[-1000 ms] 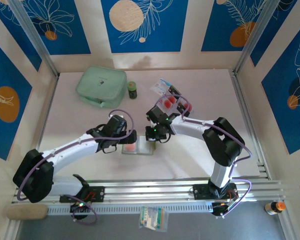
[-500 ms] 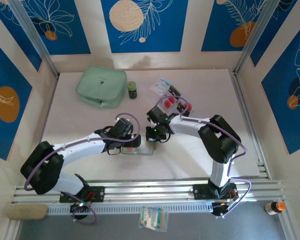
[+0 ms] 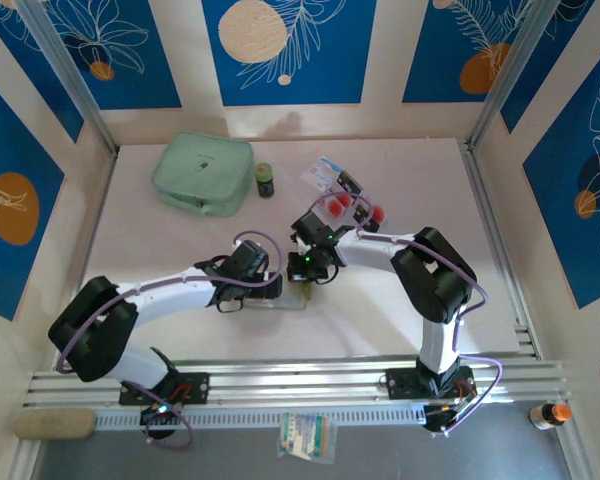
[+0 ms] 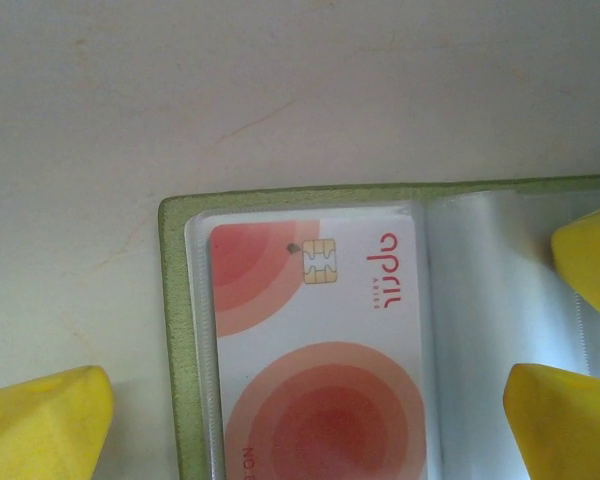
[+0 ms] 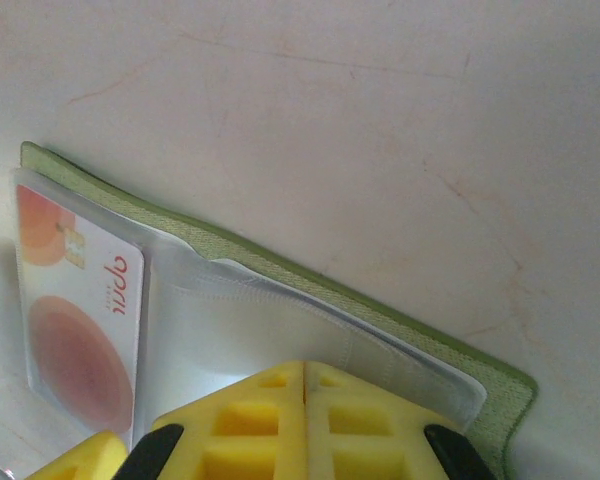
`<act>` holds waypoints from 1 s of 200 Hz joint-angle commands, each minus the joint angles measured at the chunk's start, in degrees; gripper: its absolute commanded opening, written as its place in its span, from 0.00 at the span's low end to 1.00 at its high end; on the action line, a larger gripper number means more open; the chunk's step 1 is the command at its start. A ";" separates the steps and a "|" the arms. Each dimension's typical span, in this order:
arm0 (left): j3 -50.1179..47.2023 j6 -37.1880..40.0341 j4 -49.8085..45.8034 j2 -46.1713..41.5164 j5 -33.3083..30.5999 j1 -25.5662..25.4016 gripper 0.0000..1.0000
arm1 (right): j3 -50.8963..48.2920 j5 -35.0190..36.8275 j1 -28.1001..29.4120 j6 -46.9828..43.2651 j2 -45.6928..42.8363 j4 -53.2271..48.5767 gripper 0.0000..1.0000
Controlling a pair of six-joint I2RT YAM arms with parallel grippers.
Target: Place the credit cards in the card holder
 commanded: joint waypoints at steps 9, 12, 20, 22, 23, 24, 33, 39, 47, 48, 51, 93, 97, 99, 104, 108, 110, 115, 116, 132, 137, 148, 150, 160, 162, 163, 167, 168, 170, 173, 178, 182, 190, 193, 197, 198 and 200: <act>-0.63 0.49 0.83 0.32 -0.79 -0.71 1.00 | 0.84 -2.64 0.51 1.18 1.48 -0.33 0.02; -0.61 0.48 0.91 0.10 -0.78 -0.70 1.00 | 0.83 -2.74 0.57 1.26 1.52 -0.29 0.02; -0.53 0.48 0.98 -0.33 -0.78 -0.79 1.00 | 0.90 -2.83 0.55 1.36 1.61 -0.13 0.02; -0.54 0.49 1.03 -0.50 -0.78 -0.83 1.00 | 0.92 -2.91 0.57 1.36 1.59 -0.11 0.02; -0.54 0.45 1.06 -0.58 -0.74 -0.81 1.00 | 0.92 -2.92 0.59 1.36 1.60 -0.11 0.02; -0.54 0.47 1.07 -0.67 -0.72 -0.80 1.00 | 0.92 -2.93 0.60 1.40 1.61 -0.11 0.02; -0.63 0.48 1.30 -1.46 -0.76 -0.88 1.00 | 0.92 -3.10 0.61 1.38 1.61 -0.02 0.02; -0.62 0.49 1.38 -1.98 -0.78 -0.93 1.00 | 1.01 -3.17 0.61 1.53 1.59 0.07 0.02; -0.72 0.45 1.57 -2.56 -0.78 -0.99 1.00 | 1.01 -3.24 0.63 1.66 1.59 0.07 0.02; -0.72 0.47 1.63 -2.63 -0.74 -0.98 1.00 | 1.01 -3.22 0.67 1.64 1.60 0.07 0.02; -0.64 0.43 1.69 -2.75 -0.70 -1.03 1.00 | 1.08 -3.20 0.69 1.62 1.61 0.14 0.02; -0.54 0.35 3.33 -1.94 0.40 -1.48 1.00 | 1.18 -3.28 0.74 1.97 1.61 0.29 0.02; -0.58 0.30 3.54 -1.63 0.49 -1.45 1.00 | 1.14 -3.28 0.78 1.97 1.60 0.33 0.02; -0.68 0.29 3.54 -1.50 0.52 -1.55 1.00 | 1.11 -3.28 0.78 2.02 1.61 0.33 0.02; -0.72 0.25 3.75 -1.17 0.53 -1.65 1.00 | 1.10 -3.33 0.76 2.10 1.59 0.36 0.02; -0.76 0.16 3.95 -0.86 0.53 -1.69 1.00 | 1.10 -3.37 0.78 2.15 1.61 0.42 0.02; -0.84 0.21 4.06 -0.72 0.58 -1.67 1.00 | 1.10 -3.37 0.78 2.15 1.61 0.42 0.02; -1.02 0.11 4.33 -0.40 0.62 -1.84 1.00 | 1.10 -3.45 0.78 2.23 1.61 0.55 0.02; -1.05 0.08 4.38 -0.36 0.62 -1.80 1.00 | 1.05 -3.46 0.78 2.23 1.61 0.57 0.02; -1.42 -0.09 4.87 0.53 0.38 -2.00 1.00 | 1.01 -3.63 0.78 2.41 1.60 0.77 0.02; -1.57 -0.11 4.95 0.64 0.28 -1.97 1.00 | 1.01 -3.72 0.80 2.40 1.61 0.77 0.02; -1.90 -0.10 4.98 1.07 -0.11 -2.00 1.00 | 1.01 -3.72 0.85 2.47 1.61 0.86 0.02; -1.94 -0.05 5.00 1.15 -0.15 -1.95 1.00 | 1.01 -3.72 0.84 2.49 1.54 0.86 0.02; -2.17 -0.11 4.74 1.39 -0.63 -1.99 1.00 | 1.01 -3.81 0.85 2.50 1.50 0.86 0.02; -2.20 -0.10 4.74 1.38 -0.72 -1.97 1.00 | 1.01 -3.81 0.87 2.50 1.47 0.86 0.02; -2.16 -0.11 4.67 1.46 -0.75 -1.95 1.00 | 1.01 -3.81 0.87 2.50 1.50 0.90 0.02; -2.26 -0.04 4.59 1.52 -0.93 -1.95 1.00 | 1.01 -3.81 0.87 2.50 1.52 0.86 0.02; -2.28 -0.08 4.50 1.52 -0.99 -1.94 1.00 | 1.01 -3.81 0.87 2.50 1.52 0.86 0.02; -2.30 -0.07 4.44 1.57 -1.08 -2.00 1.00 | 1.01 -3.81 0.85 2.50 1.46 0.84 0.02; -2.33 -0.05 4.50 1.61 -1.13 -2.02 1.00 | 1.01 -3.81 0.87 2.50 1.44 0.86 0.02; -2.42 -0.07 4.38 1.58 -1.34 -1.97 1.00 | 1.01 -3.73 0.87 2.50 1.37 0.81 0.02; -2.55 -0.13 4.33 1.54 -1.46 -2.02 1.00 | 1.01 -3.74 0.85 2.50 1.33 0.78 0.02; -2.72 -0.26 4.21 1.48 -1.87 -2.01 1.00 | 1.01 -3.66 0.77 2.41 1.22 0.69 0.02; -2.79 -0.37 4.14 1.41 -1.92 -1.98 1.00 | 1.03 -3.59 0.76 2.41 1.13 0.62 0.02; -2.83 -0.42 4.13 1.44 -2.11 -2.00 1.00 | 1.05 -3.55 0.72 2.32 1.05 0.53 0.02; -2.83 -0.40 4.06 1.44 -2.15 -2.01 1.00 | 1.07 -3.55 0.71 2.32 1.02 0.52 0.02; -2.87 -0.52 4.02 1.37 -2.22 -2.00 1.00 | 1.02 -3.48 0.68 2.32 0.96 0.51 0.02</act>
